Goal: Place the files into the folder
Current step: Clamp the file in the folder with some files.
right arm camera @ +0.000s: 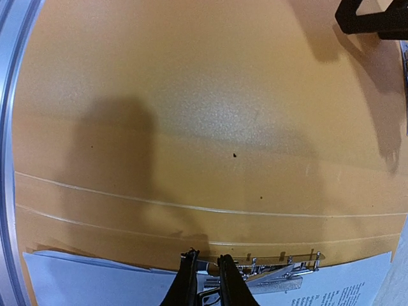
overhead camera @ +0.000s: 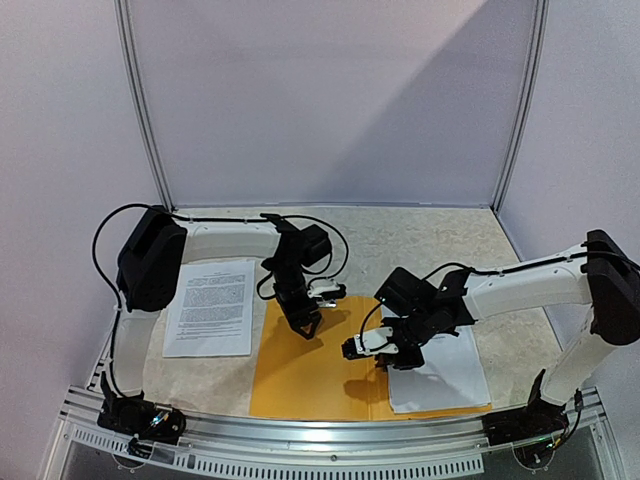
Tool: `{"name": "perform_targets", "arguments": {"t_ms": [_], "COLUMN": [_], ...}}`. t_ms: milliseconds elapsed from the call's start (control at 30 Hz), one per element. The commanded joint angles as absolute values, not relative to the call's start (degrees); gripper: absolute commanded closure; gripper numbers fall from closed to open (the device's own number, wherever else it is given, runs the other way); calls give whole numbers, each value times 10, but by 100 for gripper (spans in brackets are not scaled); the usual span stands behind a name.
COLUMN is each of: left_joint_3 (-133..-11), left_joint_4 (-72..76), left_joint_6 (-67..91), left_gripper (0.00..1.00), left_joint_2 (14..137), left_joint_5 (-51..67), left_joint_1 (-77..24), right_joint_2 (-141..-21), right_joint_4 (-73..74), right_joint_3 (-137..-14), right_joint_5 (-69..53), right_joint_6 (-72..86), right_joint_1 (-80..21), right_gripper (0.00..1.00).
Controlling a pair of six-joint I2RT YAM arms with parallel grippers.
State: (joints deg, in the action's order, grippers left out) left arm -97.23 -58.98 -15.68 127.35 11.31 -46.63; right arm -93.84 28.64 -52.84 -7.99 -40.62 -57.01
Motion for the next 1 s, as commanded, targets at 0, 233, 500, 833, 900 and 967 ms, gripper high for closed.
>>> {"name": "perform_targets", "arguments": {"t_ms": [0, 233, 500, 833, 900, 967], "left_joint_3": [-911, -913, -906, -909, -909, -909], "left_joint_4": [-555, -562, -570, -574, -574, -574], "left_joint_6": [-169, -178, -188, -191, -192, -192], "left_gripper": [28, 29, 29, 29, 29, 29], "left_joint_2": [1338, 1361, 1367, 1369, 1369, 1369], "left_joint_5": [45, 19, 2, 2, 3, 5], "left_joint_1": [-462, -473, -489, -487, -487, -486], "right_joint_2": [-942, -931, -940, -950, -953, -957], "right_joint_4": [392, 404, 399, 394, 395, 394], "right_joint_3": [-508, -526, -504, -497, -495, -492], "right_joint_5": [-24, -34, -35, -45, -45, -44], "right_joint_6": [-406, -406, -408, -405, -405, -405], "right_joint_1": [-566, -560, -558, -558, -559, -559], "right_gripper": [88, 88, 88, 88, 88, 88]}}
